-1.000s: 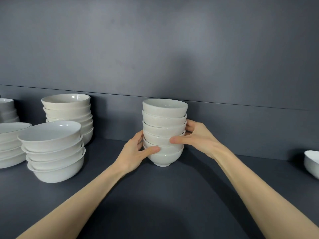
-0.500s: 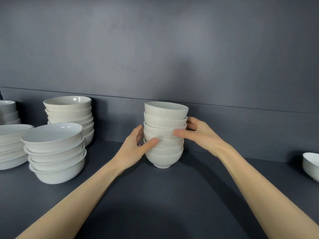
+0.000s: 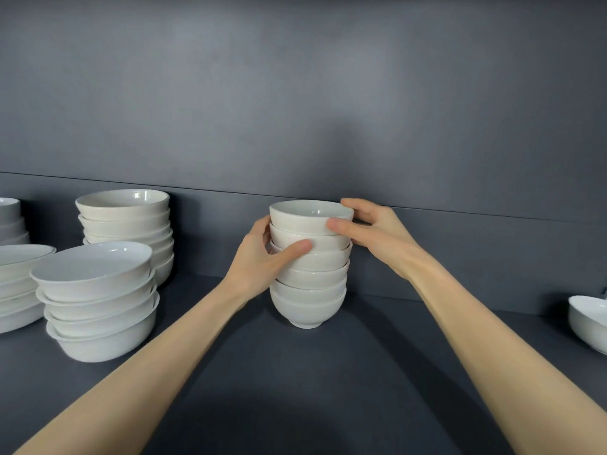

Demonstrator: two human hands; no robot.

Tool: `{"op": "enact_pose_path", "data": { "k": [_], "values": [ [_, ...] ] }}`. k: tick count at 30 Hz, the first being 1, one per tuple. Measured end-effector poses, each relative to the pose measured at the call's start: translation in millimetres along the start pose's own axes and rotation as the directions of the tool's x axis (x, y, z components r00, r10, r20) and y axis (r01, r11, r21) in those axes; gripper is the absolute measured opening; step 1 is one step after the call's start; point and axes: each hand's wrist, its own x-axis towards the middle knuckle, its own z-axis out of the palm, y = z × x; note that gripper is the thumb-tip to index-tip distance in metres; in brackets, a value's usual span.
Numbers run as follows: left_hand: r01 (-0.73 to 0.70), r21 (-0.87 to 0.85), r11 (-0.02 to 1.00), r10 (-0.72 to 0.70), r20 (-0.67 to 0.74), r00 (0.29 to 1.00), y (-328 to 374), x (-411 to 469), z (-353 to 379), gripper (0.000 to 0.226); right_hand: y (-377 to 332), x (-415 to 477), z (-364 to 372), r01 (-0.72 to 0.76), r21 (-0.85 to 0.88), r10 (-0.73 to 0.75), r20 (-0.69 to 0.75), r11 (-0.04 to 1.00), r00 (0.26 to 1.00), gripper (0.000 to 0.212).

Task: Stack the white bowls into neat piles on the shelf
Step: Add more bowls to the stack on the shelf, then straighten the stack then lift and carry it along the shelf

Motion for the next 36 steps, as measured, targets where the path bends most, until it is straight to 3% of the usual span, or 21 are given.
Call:
{"op": "enact_pose_path", "data": {
  "k": [5, 15, 19, 27, 31, 36],
  "values": [
    [-0.002, -0.012, 1.000, 0.002, -0.014, 1.000, -3, -2, 0, 0.071, 4, 0, 0, 0.022, 0.042, -0.021, -0.010, 0.999, 1.000, 0.026],
    [0.002, -0.001, 1.000, -0.002, -0.005, 1.000, -4, -1, 0, 0.078, 6, -1, -1, 0.050, 0.045, -0.049, -0.023, 0.998, 0.999, 0.023],
    [0.008, 0.030, 1.000, -0.009, 0.015, 1.000, -3, 0, -2, 0.082, 3, -2, 0, 0.018, 0.030, -0.017, -0.021, 0.999, 1.000, 0.026],
    [0.027, 0.224, 0.974, -0.062, 0.153, 0.986, 9, 4, -20, 0.087, -12, -7, -5, -0.062, -0.173, 0.070, 0.038, 0.983, 0.997, 0.076],
    [-0.019, 0.394, 0.919, -0.051, 0.167, 0.985, 29, 7, -32, 0.086, -24, -12, -10, -0.046, -0.298, 0.065, 0.052, 0.954, 0.997, 0.048],
    [-0.132, 0.608, 0.783, 0.054, 0.146, 0.988, 66, 16, -41, 0.070, -44, -19, -28, 0.002, -0.510, -0.027, -0.042, 0.860, 0.999, 0.063]
  ]
}}
